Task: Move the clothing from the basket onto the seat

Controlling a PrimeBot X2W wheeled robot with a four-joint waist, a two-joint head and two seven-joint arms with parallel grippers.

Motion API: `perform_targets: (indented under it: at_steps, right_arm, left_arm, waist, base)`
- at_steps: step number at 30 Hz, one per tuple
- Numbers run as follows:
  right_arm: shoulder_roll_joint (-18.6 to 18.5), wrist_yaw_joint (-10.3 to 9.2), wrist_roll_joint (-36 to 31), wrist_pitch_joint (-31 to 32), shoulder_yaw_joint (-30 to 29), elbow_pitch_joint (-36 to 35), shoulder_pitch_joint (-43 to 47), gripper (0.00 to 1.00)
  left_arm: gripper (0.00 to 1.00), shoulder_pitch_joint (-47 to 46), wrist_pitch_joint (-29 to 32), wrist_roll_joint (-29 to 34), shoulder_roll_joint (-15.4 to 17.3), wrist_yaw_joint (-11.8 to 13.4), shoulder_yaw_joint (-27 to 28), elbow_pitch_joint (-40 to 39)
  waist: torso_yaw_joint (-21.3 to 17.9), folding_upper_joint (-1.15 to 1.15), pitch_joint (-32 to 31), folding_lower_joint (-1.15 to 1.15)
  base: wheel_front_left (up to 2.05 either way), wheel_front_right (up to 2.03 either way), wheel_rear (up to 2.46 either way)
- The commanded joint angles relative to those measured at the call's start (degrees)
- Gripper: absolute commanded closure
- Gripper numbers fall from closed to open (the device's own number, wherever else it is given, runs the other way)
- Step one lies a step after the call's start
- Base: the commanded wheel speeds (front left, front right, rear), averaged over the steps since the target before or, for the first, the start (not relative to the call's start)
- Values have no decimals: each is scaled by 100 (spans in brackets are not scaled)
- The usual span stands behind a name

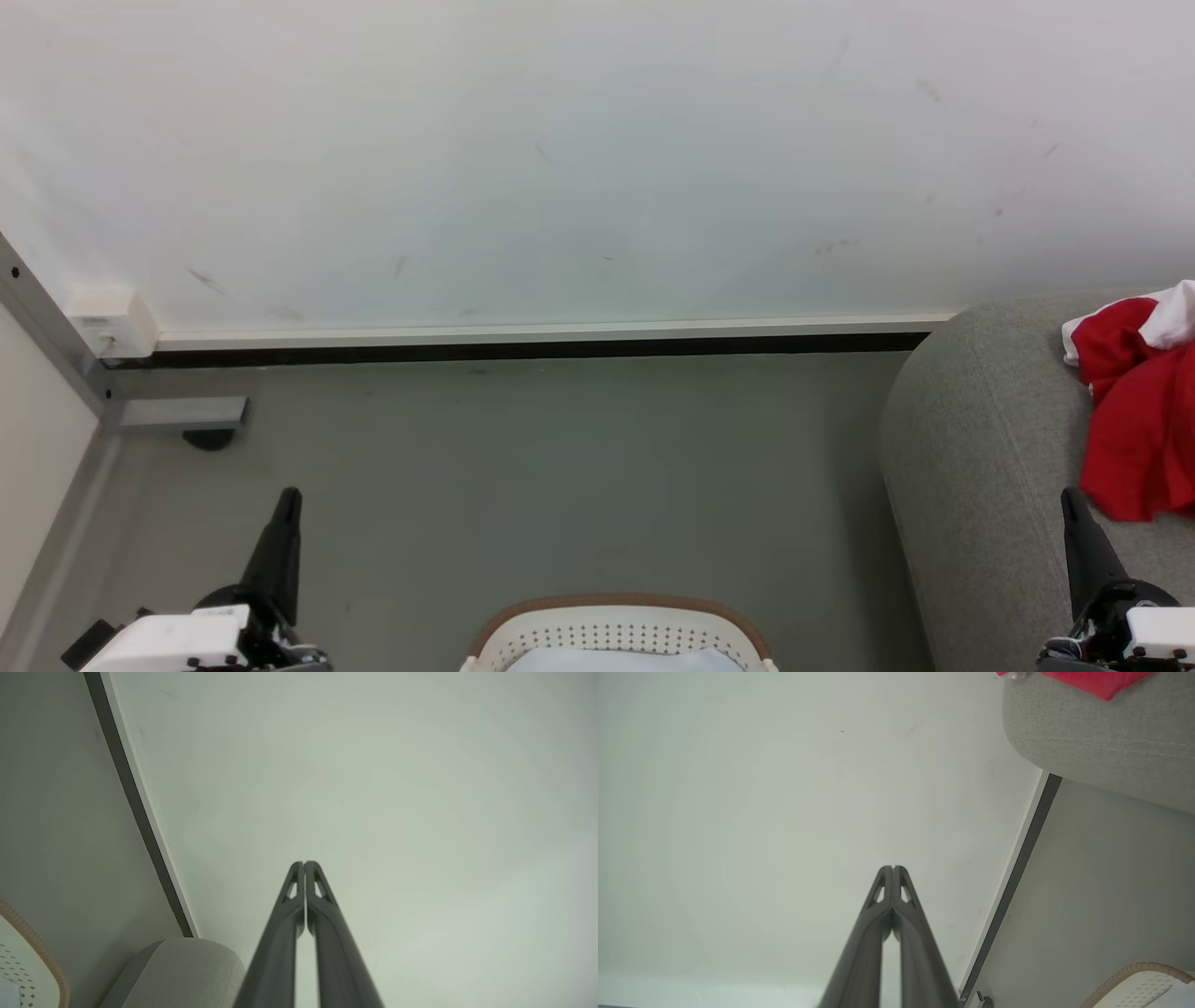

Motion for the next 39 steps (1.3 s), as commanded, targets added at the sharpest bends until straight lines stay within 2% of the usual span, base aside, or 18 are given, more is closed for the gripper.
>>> perform_targets:
  at_steps: [1, 39]
  right_arm:
    - [-32, -12, 38, -3, 6, -22, -55, 100]
    - [-82, -12, 96, -56, 65, -26, -46, 100]
  left_arm:
    - [100, -49, 23, -69, 9, -7, 15, -17]
    - [100, -49, 23, -69, 10, -7, 15, -17]
  waist:
    - [0, 0, 0, 0]
    - [0, 0, 0, 0]
  base:
    - [0, 0, 0]
    - [0, 0, 0]
